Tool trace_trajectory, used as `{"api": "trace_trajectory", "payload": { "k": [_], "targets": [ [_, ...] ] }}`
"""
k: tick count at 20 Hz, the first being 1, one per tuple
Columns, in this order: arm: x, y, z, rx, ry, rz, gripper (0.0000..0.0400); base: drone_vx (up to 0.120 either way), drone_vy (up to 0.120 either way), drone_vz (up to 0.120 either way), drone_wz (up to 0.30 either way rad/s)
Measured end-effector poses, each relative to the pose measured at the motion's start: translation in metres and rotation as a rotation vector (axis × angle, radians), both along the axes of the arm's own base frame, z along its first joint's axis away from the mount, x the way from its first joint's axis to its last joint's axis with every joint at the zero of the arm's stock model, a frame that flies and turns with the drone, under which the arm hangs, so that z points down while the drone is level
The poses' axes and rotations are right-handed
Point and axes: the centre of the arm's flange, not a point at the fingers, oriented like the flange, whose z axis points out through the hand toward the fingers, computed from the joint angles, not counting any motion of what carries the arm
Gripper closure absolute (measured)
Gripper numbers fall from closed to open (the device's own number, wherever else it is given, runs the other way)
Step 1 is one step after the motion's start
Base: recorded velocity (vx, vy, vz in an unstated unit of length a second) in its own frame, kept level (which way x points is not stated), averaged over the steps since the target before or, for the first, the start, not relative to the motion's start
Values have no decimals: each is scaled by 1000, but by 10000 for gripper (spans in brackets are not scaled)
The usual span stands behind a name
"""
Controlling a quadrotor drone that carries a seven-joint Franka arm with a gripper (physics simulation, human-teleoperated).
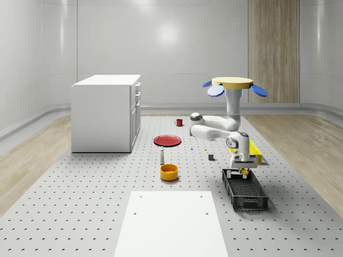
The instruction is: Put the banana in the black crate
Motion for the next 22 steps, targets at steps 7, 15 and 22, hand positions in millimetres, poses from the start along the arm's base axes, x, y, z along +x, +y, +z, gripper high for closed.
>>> {"api": "trace_trajectory", "payload": {
  "k": [7,15,22],
  "targets": [
    [0,0,2,0,0,0,211,86,0,-80,0],
    [0,0,31,0,0,0,211,0,0,0,0],
    [0,0,61,0,0,0,211,0,0,0,0]
  ]
}}
